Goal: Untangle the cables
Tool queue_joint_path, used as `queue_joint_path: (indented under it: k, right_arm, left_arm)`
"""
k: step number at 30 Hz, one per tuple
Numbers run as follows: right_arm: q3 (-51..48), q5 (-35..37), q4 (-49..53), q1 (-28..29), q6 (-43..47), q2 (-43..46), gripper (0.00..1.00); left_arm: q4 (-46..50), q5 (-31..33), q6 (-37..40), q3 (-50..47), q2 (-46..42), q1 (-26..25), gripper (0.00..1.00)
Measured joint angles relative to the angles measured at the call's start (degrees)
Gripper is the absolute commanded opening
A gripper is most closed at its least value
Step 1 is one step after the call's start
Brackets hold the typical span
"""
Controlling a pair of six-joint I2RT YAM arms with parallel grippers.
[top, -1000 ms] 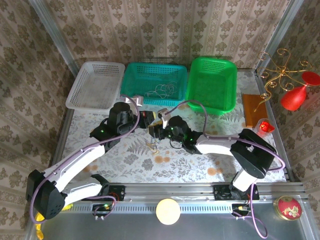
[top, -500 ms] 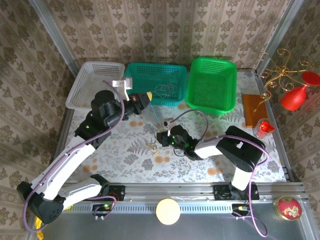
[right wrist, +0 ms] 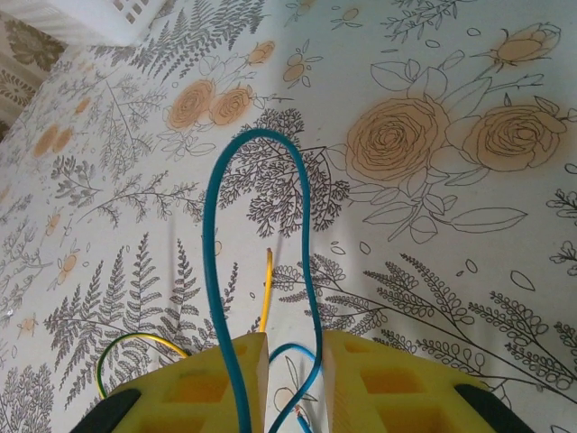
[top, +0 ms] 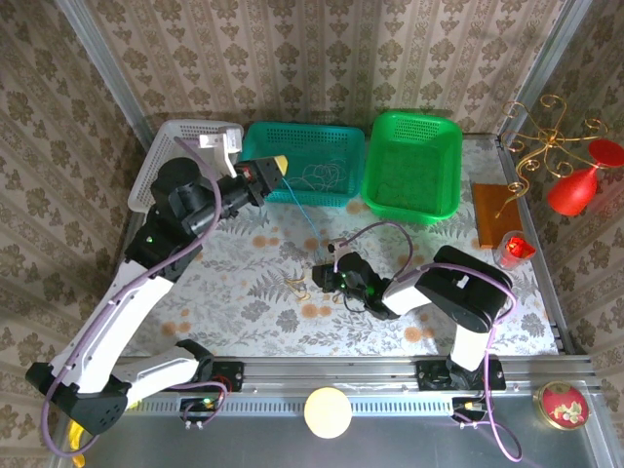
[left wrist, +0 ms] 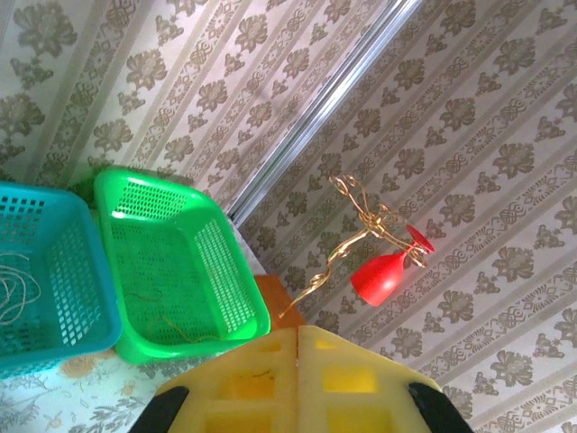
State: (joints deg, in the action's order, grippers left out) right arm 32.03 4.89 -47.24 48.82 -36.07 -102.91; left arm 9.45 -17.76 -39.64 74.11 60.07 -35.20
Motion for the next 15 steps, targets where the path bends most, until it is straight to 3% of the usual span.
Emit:
queue_joint_path:
  k: [15]
  right_arm:
    - [-2.64, 1.18, -2.05, 0.0, -1.73, -0.48, 0.26]
  left_arm:
    - [4.0, -2.89, 3.56, 17.49, 4.92, 7.87, 0.0]
